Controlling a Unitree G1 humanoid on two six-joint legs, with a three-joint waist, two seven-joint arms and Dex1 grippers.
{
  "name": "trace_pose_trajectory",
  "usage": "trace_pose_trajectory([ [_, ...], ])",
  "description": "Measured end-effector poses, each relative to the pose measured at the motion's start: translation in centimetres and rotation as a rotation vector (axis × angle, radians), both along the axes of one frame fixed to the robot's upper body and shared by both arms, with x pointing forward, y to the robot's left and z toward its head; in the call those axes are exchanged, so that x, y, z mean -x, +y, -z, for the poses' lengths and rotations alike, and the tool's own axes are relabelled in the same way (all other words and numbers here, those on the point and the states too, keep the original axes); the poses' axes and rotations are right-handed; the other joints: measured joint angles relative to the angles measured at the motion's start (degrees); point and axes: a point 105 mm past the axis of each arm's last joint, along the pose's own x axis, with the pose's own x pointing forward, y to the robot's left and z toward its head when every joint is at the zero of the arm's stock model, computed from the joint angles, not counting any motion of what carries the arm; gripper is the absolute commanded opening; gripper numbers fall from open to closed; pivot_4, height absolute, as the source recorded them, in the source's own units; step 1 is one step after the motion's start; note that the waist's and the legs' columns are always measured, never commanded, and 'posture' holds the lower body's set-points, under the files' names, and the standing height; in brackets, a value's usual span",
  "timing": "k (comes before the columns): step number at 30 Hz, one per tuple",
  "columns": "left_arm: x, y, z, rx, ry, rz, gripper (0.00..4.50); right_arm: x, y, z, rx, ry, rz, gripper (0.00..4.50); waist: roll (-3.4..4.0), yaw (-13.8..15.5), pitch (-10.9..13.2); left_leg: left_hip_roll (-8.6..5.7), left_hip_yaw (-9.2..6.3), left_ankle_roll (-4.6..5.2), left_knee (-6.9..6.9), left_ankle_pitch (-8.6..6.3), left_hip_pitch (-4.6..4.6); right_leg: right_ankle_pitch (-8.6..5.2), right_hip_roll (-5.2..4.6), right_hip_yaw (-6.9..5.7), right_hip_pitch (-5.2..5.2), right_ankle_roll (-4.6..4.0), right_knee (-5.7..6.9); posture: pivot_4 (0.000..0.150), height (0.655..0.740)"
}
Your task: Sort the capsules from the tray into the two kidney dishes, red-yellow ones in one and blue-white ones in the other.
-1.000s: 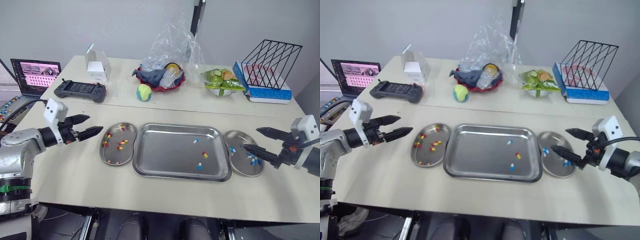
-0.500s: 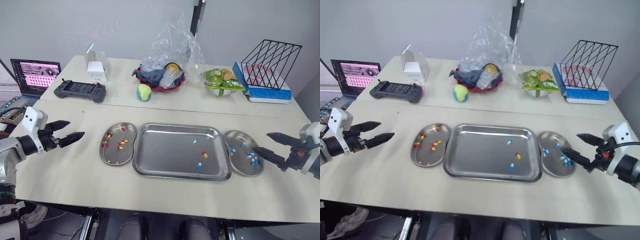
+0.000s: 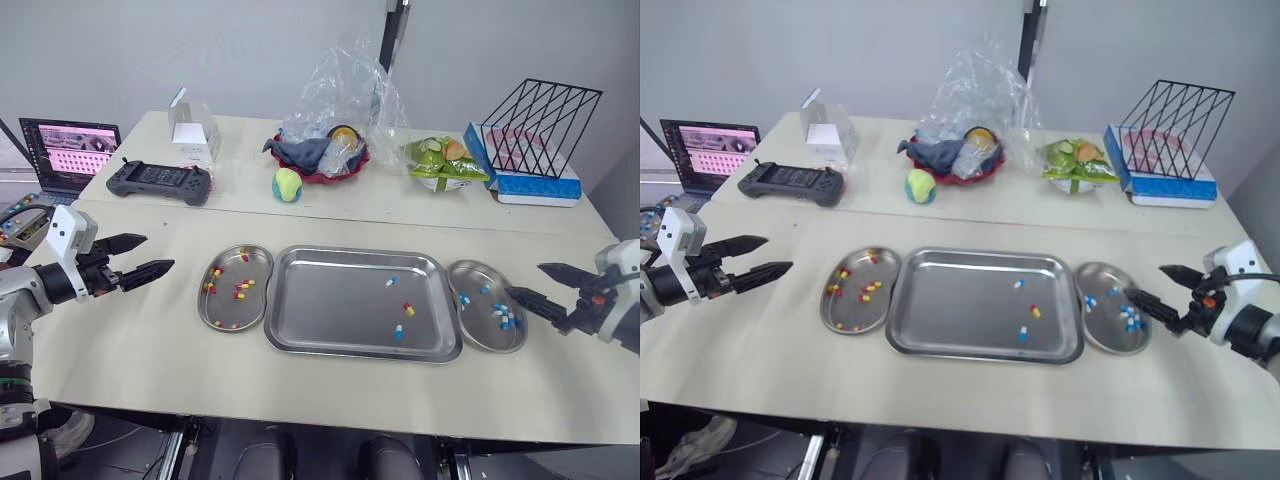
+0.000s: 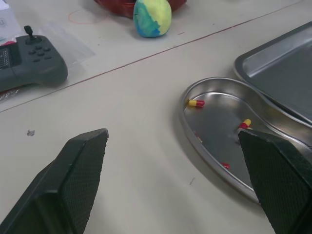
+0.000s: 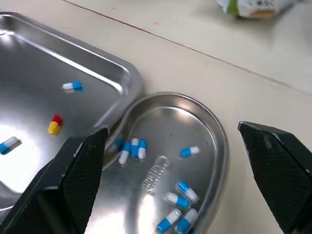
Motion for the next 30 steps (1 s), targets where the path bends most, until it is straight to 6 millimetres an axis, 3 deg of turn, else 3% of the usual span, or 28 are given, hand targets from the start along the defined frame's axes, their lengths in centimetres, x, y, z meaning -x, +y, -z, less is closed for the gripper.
trace_pose_trajectory([
  [3,-0.3,-0.4,-0.8,0.007,-0.013,0.015,4.47,0.1,-0.1,0.4,-0.012,0.038,0.017,4.50,0.00,0.06,0.00,-0.01,0.03,0.00,0.00,0.00,0.00,0.00,-0.01,0.01,0.00,0.00,0.00,0.150,0.6856],
  [6,-0.4,-1.1,-1.1,0.002,-0.013,0.048,4.47,0.2,0.0,0.8,-0.027,0.072,0.023,4.50,-0.08,0.48,-0.03,0.45,1.41,-0.02,0.13,-0.02,-0.02,0.03,0.03,0.80,-1.30,-0.12,0.47,0.150,0.6837],
  [20,-0.3,-3.3,-1.8,-0.015,-0.014,0.153,4.47,0.5,1.0,0.7,-0.023,0.093,-0.007,4.50,-0.06,-0.81,-0.03,0.20,1.22,0.01,0.13,-0.02,-0.13,-0.01,-0.02,0.89,-1.03,-0.03,0.65,0.150,0.6837],
  [25,0.7,-5.5,-2.9,-0.034,-0.054,0.273,4.47,0.4,3.5,-0.6,-0.067,0.060,-0.107,4.50,-0.06,-0.86,-0.03,0.20,1.18,0.01,0.13,-0.02,-0.13,-0.01,-0.02,0.89,-1.03,-0.03,0.65,0.150,0.6837],
  [30,1.4,-6.5,-2.7,-0.034,-0.052,0.327,4.47,0.5,6.2,-0.7,-0.088,0.077,-0.189,4.50,-0.07,-0.85,-0.03,0.20,1.17,0.01,0.13,-0.02,-0.13,-0.01,-0.01,0.89,-1.02,-0.03,0.65,0.150,0.6837],
])
